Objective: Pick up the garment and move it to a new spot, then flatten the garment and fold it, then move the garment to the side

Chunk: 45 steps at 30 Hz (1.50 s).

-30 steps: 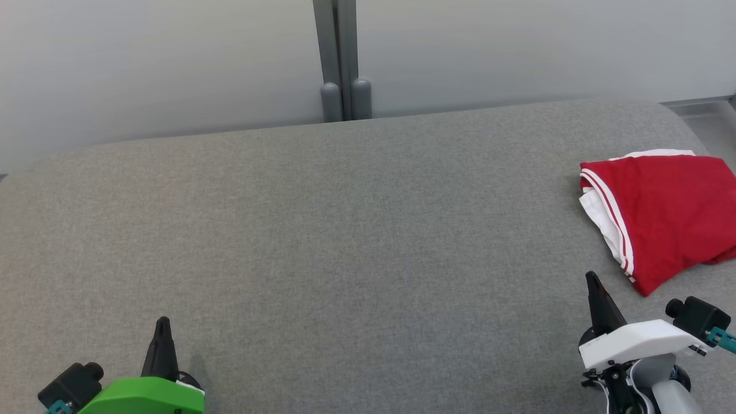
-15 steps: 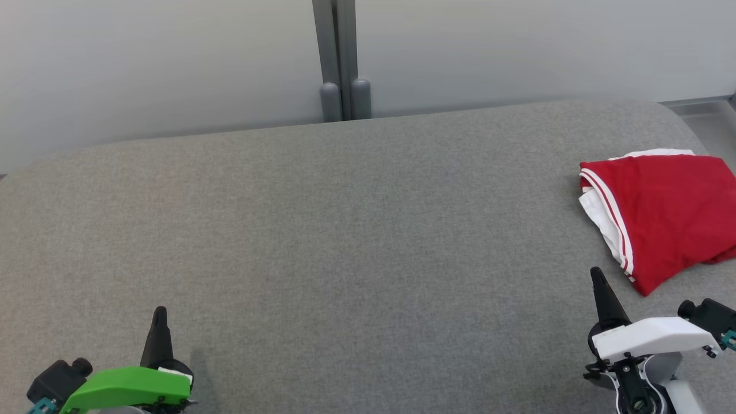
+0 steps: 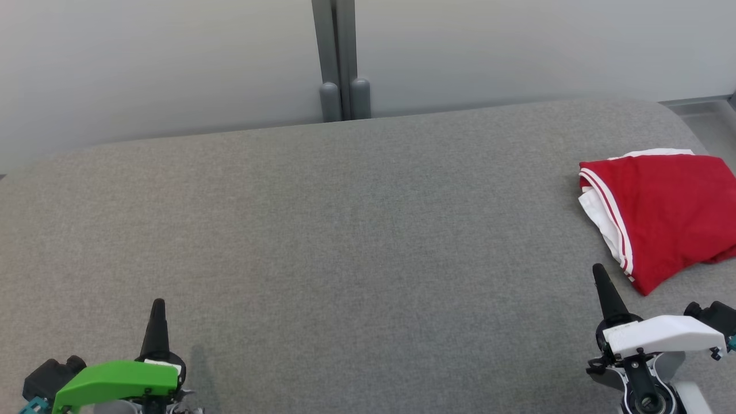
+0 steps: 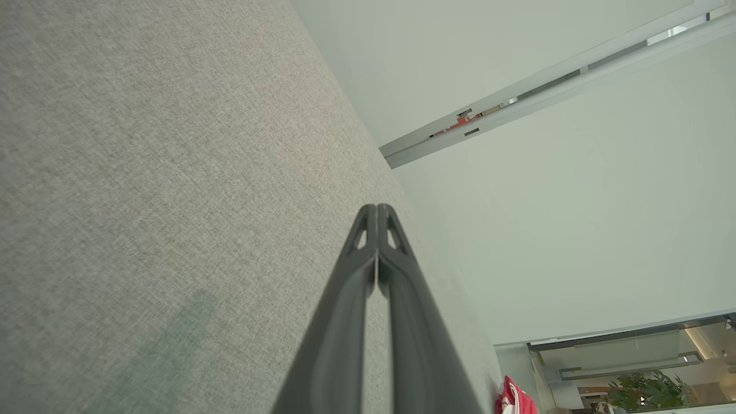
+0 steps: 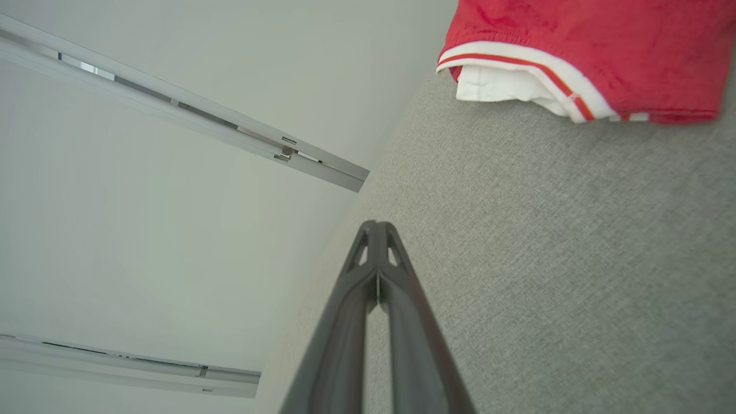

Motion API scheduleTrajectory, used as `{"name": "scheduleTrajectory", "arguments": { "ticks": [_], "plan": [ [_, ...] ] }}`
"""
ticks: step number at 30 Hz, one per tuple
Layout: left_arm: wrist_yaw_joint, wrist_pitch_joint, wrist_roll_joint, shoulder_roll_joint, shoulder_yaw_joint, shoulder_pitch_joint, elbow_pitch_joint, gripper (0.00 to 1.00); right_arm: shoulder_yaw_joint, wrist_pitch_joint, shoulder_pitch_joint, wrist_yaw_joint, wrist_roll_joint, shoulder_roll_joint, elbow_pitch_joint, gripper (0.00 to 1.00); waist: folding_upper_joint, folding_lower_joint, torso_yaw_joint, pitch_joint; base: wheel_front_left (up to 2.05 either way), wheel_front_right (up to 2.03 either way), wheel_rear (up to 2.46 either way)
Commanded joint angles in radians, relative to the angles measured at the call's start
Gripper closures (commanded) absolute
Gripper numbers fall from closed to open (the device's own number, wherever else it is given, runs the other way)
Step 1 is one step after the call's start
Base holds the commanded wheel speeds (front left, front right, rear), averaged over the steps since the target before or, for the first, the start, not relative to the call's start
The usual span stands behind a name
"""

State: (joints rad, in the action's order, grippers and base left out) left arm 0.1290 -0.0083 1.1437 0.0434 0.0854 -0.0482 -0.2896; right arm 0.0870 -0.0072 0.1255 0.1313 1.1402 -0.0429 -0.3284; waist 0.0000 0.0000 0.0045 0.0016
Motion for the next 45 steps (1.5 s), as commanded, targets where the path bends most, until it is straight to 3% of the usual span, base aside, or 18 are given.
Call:
{"name": "scheduleTrajectory", "arguments": {
  "ticks": [1,45],
  "plan": [
    [0.002,0.008,0.029,0.008,0.004,-0.025,0.014,1.0,0.004,0.008,-0.002,0.0,0.029,-0.007,0.016,1.0,0.0,0.0,0.0,0.0,0.0,0.0,0.0],
    [0.003,0.103,0.392,0.01,0.026,-0.059,0.041,1.0,0.024,0.105,-0.018,-0.001,0.394,-0.009,0.075,1.0,0.0,0.0,-0.003,0.001,0.0,0.0,0.0]
  ]
}}
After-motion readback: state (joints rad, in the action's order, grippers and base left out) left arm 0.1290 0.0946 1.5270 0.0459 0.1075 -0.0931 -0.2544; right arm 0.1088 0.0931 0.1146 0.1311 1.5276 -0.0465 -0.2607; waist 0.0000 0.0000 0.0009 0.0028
